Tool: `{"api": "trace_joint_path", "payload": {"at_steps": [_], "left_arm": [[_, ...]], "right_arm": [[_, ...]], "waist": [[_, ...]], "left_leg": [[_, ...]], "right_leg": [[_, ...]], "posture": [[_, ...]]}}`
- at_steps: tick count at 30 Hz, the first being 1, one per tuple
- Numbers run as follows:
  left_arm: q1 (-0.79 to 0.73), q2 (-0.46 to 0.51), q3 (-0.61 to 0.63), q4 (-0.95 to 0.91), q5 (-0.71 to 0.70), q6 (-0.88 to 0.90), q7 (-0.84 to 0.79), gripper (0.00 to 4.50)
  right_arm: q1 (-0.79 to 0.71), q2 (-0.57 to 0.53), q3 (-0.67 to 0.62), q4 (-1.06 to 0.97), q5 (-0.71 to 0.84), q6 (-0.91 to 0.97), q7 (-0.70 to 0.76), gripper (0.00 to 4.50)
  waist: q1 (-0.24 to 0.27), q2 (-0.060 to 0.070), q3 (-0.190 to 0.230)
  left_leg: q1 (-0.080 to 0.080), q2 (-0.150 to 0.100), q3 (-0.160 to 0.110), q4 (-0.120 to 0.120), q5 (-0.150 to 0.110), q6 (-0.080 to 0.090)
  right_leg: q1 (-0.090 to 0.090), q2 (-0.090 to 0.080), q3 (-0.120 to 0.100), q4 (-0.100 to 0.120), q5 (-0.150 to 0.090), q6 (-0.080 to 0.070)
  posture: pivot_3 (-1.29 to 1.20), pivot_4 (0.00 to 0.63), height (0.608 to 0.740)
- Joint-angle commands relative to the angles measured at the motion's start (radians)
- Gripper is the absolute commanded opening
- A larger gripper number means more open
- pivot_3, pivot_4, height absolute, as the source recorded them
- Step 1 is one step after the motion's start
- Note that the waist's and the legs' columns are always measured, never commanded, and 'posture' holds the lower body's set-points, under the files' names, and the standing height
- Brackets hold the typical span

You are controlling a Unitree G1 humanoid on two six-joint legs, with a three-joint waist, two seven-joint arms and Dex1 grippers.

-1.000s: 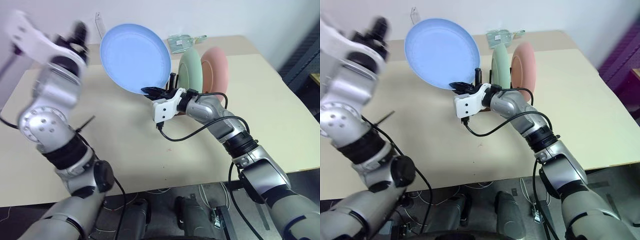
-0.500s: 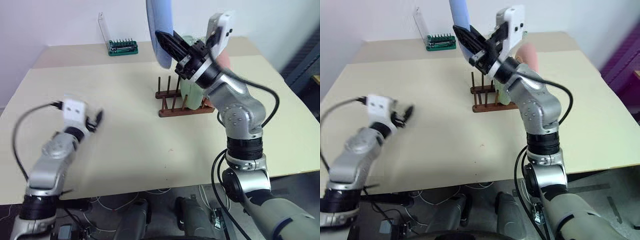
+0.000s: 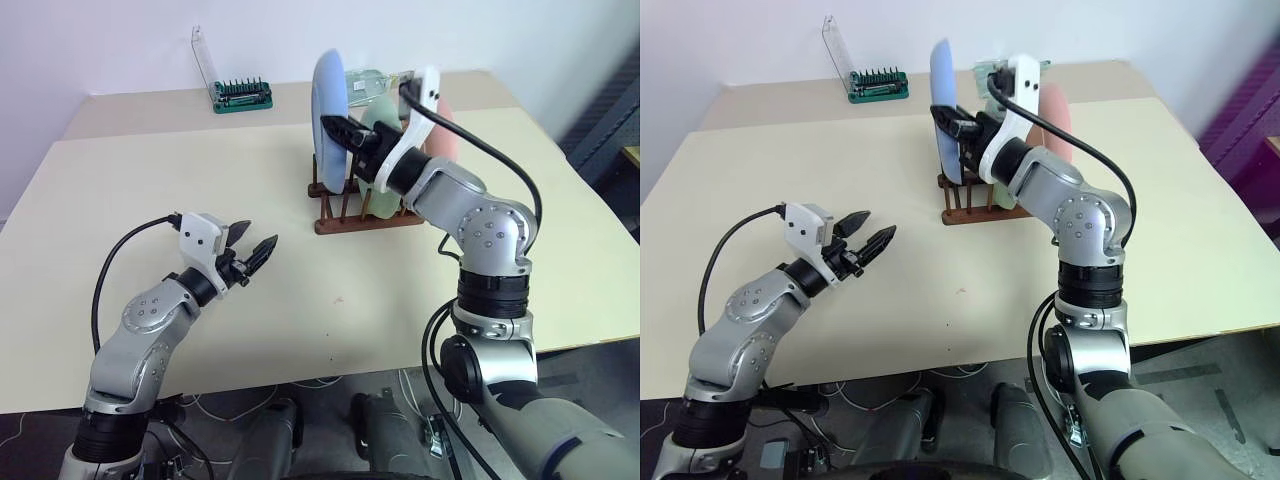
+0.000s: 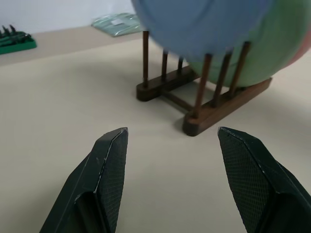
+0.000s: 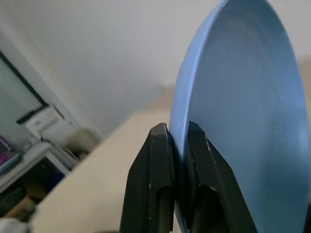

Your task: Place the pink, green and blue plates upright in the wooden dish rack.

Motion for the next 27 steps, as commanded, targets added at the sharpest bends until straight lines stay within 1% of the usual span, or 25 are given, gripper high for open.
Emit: {"api": "trace_joint_path", "payload": {"at_steps": [1, 3, 4, 6, 9, 10, 14, 17, 19, 21, 24, 26, 27], "left_arm": [[-0.004, -0.009, 0.009, -0.046, 0.000, 0.007, 0.004, 3.00], [0.000, -0.014, 0.007, -0.052, 0.006, 0.012, 0.008, 3.06], [0.002, -0.016, 0.007, -0.053, 0.009, 0.013, 0.010, 3.06], [0.005, -0.018, 0.006, -0.056, 0.011, 0.018, 0.012, 3.06], [0.008, -0.022, 0.006, -0.062, 0.012, 0.025, 0.013, 3.06], [0.009, -0.024, 0.005, -0.063, 0.014, 0.026, 0.013, 3.06], [0.003, -0.031, 0.002, -0.062, 0.019, 0.030, 0.013, 3.06], [-0.004, -0.033, 0.012, -0.053, 0.023, 0.025, 0.010, 3.06], [0.000, -0.026, 0.027, -0.038, 0.034, 0.015, 0.009, 3.06], [0.015, -0.008, 0.041, -0.017, 0.055, 0.002, 0.003, 3.06], [0.044, 0.007, 0.070, 0.017, 0.071, -0.025, -0.008, 3.06], [0.047, 0.005, 0.076, 0.040, 0.082, -0.035, -0.005, 3.06], [0.053, 0.008, 0.078, 0.061, 0.096, -0.045, -0.005, 3.06]], "right_arm": [[-0.038, -0.008, -0.015, 0.026, -0.019, 0.001, -0.017, 0.00], [-0.048, -0.007, -0.017, 0.040, -0.028, -0.009, -0.017, 0.76], [-0.054, -0.006, -0.017, 0.039, -0.033, -0.018, -0.009, 1.04], [-0.063, -0.007, -0.011, 0.032, -0.042, -0.032, 0.006, 2.01], [-0.068, -0.044, 0.050, 0.003, -0.120, -0.098, 0.061, 3.54], [-0.068, -0.055, 0.068, -0.006, -0.138, -0.116, 0.082, 3.78], [-0.067, -0.140, 0.155, -0.065, -0.250, -0.237, 0.199, 3.78], [-0.039, -0.252, 0.186, -0.123, -0.327, -0.371, 0.340, 3.78], [0.004, -0.323, 0.124, -0.146, -0.298, -0.437, 0.444, 3.78], [0.053, -0.410, 0.032, -0.112, -0.268, -0.458, 0.513, 3.78], [0.199, -0.573, -0.105, -0.046, -0.216, -0.444, 0.668, 3.78], [0.272, -0.638, -0.166, 0.002, -0.178, -0.432, 0.749, 3.78], [0.333, -0.670, -0.191, 0.030, -0.177, -0.427, 0.787, 3.78]], "waist": [[0.000, 0.000, 0.000], [0.000, 0.000, 0.000], [0.000, 0.000, 0.000], [0.000, 0.000, 0.000], [0.000, 0.000, 0.000], [0.000, 0.000, 0.000], [0.000, 0.000, 0.000], [0.003, 0.000, 0.000], [0.005, 0.000, 0.000], [0.006, -0.001, 0.000], [0.014, -0.001, 0.000], [0.022, 0.000, 0.000], [0.022, 0.001, 0.001]], "left_leg": [[0.000, 0.000, 0.000, 0.000, 0.000, 0.000], [0.000, 0.000, 0.000, 0.000, 0.000, 0.000], [0.000, 0.000, 0.000, 0.000, 0.000, 0.000], [0.000, 0.000, 0.000, 0.000, 0.000, 0.000], [0.000, 0.000, 0.000, 0.000, 0.000, 0.000], [0.000, 0.000, 0.000, 0.000, 0.000, 0.000], [0.000, 0.000, 0.000, 0.001, 0.000, 0.000], [0.000, 0.000, 0.000, 0.001, 0.000, 0.000], [0.000, 0.000, 0.000, 0.001, 0.000, 0.000], [0.000, 0.000, -0.001, 0.002, 0.000, 0.001], [0.001, 0.000, -0.001, 0.003, -0.001, 0.002], [0.001, 0.000, 0.000, 0.003, -0.002, 0.004], [0.001, 0.000, 0.000, 0.003, -0.002, 0.004]], "right_leg": [[0.000, 0.000, 0.000, 0.000, 0.000, 0.000], [0.000, 0.000, 0.000, 0.000, 0.000, 0.000], [0.000, 0.000, 0.000, 0.000, 0.000, 0.000], [0.000, 0.000, 0.000, 0.000, 0.000, 0.000], [0.000, 0.000, 0.000, 0.000, 0.000, 0.000], [0.000, 0.000, 0.000, 0.000, 0.000, 0.000], [0.000, 0.001, -0.001, 0.000, 0.000, 0.000], [0.001, 0.001, -0.001, 0.000, 0.000, 0.000], [0.001, 0.001, -0.002, -0.001, 0.000, 0.000], [0.003, 0.001, -0.003, -0.002, 0.000, 0.001], [0.006, 0.000, -0.004, -0.004, 0.000, 0.001], [0.007, 0.000, -0.004, -0.006, -0.001, 0.000], [0.007, -0.001, -0.003, -0.006, -0.001, -0.001]], "posture": [[0.00, 0.150, 0.740], [0.00, 0.150, 0.740], [0.00, 0.150, 0.740], [0.00, 0.150, 0.740], [0.00, 0.150, 0.740], [0.00, 0.150, 0.740], [0.00, 0.150, 0.740], [0.00, 0.150, 0.740], [0.00, 0.150, 0.740], [0.00, 0.150, 0.740], [0.00, 0.150, 0.740], [0.00, 0.150, 0.740], [0.00, 0.150, 0.740]]}}
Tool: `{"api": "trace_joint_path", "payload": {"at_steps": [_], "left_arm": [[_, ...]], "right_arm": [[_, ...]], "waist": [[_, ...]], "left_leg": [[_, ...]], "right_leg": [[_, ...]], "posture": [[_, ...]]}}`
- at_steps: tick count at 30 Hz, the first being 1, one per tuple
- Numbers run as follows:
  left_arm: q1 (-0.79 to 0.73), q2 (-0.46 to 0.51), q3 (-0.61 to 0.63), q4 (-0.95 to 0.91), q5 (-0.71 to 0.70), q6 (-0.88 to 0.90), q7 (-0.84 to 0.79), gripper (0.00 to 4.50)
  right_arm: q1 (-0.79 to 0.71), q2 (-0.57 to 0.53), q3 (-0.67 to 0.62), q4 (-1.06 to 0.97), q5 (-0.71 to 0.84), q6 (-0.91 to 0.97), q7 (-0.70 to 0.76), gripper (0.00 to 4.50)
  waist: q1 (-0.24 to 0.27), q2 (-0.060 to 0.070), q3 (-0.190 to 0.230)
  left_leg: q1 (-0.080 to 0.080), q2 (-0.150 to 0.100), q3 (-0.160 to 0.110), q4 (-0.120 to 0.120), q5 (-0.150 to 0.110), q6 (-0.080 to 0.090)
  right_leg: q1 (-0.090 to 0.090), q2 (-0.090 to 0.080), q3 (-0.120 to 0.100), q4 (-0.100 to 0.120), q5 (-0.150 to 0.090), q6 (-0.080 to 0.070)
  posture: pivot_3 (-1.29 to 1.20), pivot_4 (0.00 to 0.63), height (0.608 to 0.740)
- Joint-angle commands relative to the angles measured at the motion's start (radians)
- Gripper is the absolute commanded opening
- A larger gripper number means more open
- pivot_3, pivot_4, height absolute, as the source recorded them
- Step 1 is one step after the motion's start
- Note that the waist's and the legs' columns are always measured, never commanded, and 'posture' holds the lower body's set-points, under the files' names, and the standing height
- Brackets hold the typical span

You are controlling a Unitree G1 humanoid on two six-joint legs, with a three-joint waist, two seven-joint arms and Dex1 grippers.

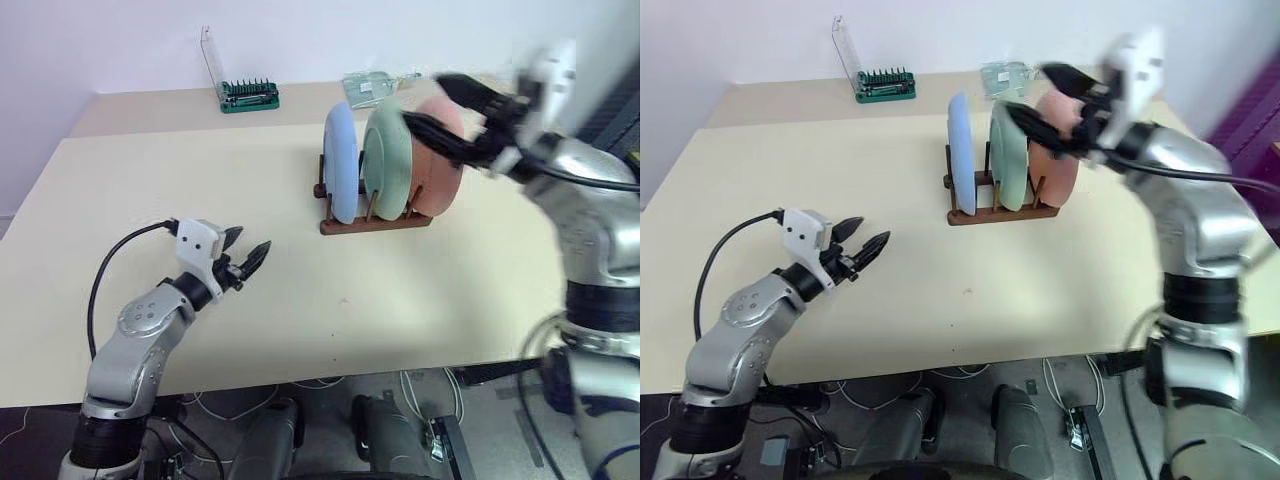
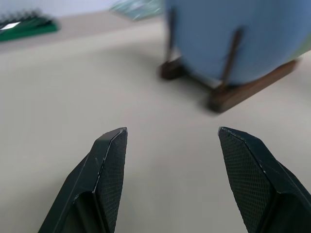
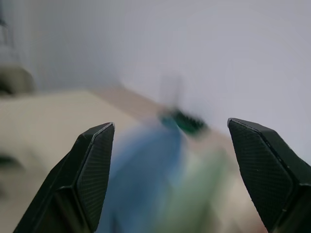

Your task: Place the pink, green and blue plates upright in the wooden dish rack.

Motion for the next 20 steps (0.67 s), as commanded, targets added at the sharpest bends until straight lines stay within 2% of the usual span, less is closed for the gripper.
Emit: {"api": "trace_joint_path", "payload": {"at_steps": [1, 3, 6, 20], "left_arm": [[0.005, 0.009, 0.020, 0.037, 0.045, -0.057, -0.003, 3.06], [0.021, 0.013, 0.030, 0.069, 0.062, -0.082, -0.009, 3.06], [0.030, 0.007, 0.038, 0.083, 0.072, -0.101, -0.008, 3.06], [0.161, 0.004, 0.054, -0.041, 0.095, -0.080, 0.007, 3.06]], "right_arm": [[0.147, -0.083, -0.097, 0.052, 0.027, -0.022, 0.146, 3.78], [0.259, -0.100, -0.090, 0.033, -0.010, -0.050, 0.170, 3.78], [0.306, -0.065, -0.046, 0.023, -0.054, -0.099, 0.149, 3.78], [0.166, 0.073, 0.154, 0.244, -0.234, -0.326, 0.154, 3.78]], "waist": [[0.002, 0.001, 0.000], [0.002, 0.001, 0.000], [-0.008, 0.004, 0.001], [-0.011, 0.004, 0.000]], "left_leg": [[0.000, 0.000, 0.001, 0.000, 0.000, 0.000], [0.001, 0.002, 0.001, 0.000, 0.000, 0.000], [0.001, 0.002, 0.003, 0.000, 0.000, 0.000], [0.001, 0.002, 0.003, 0.002, 0.000, 0.000]], "right_leg": [[0.000, 0.000, 0.000, 0.000, -0.001, -0.001], [0.001, 0.000, 0.000, 0.000, -0.001, -0.001], [0.000, 0.000, 0.002, 0.000, -0.001, -0.001], [0.000, 0.000, 0.002, 0.000, 0.000, 0.000]], "posture": [[0.00, 0.150, 0.740], [0.00, 0.150, 0.740], [0.00, 0.150, 0.740], [0.00, 0.150, 0.740]]}}
